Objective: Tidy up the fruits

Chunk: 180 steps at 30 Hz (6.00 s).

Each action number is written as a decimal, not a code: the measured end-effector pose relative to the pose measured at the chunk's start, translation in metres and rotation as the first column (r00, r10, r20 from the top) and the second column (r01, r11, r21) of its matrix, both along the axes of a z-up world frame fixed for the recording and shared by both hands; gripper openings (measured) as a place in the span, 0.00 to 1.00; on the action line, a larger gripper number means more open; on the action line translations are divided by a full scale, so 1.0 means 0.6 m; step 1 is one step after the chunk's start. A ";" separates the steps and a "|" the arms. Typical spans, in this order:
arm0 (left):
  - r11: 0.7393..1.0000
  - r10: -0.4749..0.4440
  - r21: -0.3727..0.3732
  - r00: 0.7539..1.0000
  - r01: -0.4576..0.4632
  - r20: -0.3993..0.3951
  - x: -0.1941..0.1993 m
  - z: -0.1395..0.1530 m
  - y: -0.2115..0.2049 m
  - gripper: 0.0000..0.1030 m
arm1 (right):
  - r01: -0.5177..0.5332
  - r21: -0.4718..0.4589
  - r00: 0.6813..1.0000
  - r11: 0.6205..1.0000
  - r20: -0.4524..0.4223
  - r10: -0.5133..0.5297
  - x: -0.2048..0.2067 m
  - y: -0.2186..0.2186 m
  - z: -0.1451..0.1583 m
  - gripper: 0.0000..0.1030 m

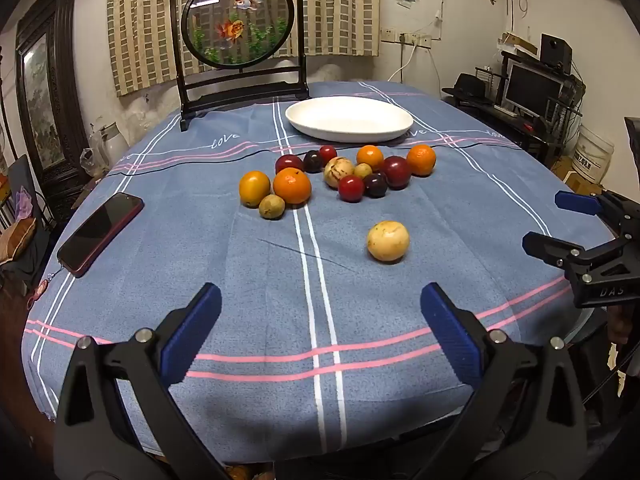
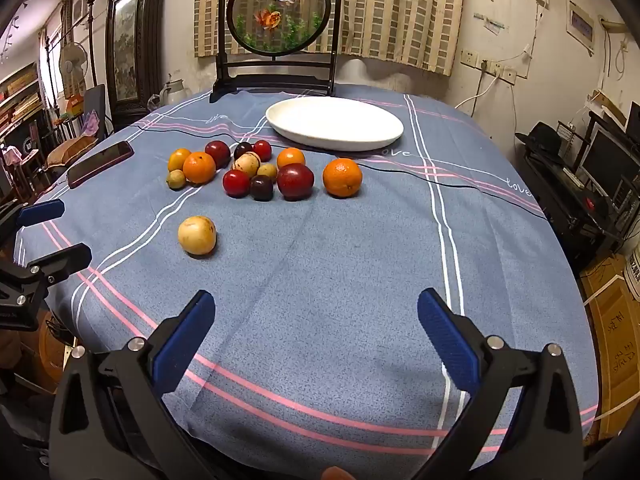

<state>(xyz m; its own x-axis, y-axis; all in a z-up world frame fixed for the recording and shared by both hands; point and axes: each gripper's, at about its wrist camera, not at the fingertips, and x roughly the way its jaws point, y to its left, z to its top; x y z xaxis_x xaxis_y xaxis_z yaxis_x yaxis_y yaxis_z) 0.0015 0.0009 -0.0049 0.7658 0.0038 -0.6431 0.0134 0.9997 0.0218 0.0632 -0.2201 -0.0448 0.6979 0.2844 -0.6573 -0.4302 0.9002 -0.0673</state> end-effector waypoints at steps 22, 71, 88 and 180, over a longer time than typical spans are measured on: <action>1.000 -0.004 0.002 1.000 0.004 -0.002 -0.001 -0.004 -0.005 0.98 | 0.000 -0.002 1.000 1.000 -0.007 0.000 0.000 0.001 -0.001 0.99; 0.976 0.135 -0.166 0.989 -0.144 -0.065 0.039 -0.063 0.176 0.98 | -0.201 0.060 0.962 0.978 -0.177 0.208 0.098 0.191 -0.056 0.72; 0.994 0.015 -0.110 0.997 -0.023 -0.069 0.135 -0.044 0.137 0.82 | -0.176 0.148 0.962 0.973 -0.184 0.202 0.127 0.132 -0.057 0.35; 0.985 -0.026 -0.171 0.999 0.018 -0.046 0.331 -0.012 0.048 0.98 | -0.049 0.167 0.989 0.985 -0.129 0.071 0.369 0.020 -0.012 0.56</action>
